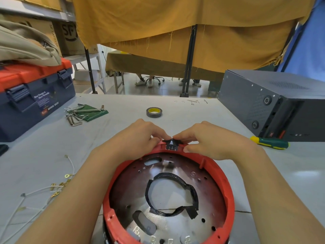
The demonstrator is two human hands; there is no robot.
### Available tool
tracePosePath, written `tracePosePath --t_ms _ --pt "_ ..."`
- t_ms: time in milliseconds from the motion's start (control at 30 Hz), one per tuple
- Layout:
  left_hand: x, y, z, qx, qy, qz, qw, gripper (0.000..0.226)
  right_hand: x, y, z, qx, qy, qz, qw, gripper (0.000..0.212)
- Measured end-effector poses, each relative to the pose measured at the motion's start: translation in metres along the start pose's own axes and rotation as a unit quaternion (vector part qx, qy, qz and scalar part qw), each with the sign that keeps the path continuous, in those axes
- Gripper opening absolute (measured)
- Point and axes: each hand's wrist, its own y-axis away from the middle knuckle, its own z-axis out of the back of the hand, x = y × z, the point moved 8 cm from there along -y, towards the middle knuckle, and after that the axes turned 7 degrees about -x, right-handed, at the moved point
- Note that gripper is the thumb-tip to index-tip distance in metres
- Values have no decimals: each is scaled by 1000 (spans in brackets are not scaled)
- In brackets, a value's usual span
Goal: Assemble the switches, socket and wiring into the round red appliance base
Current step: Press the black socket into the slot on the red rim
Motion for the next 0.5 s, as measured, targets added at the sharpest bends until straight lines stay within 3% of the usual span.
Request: tracePosePath --t_ms 300,500 --pt "2 -1 -6 15 23 2 1000 22 5 -2 0 -17 33 -6 999 30" --pt "2 -1 -6 17 16 -3 1000 22 -3 -4 -1 -9 19 -27 999 39"
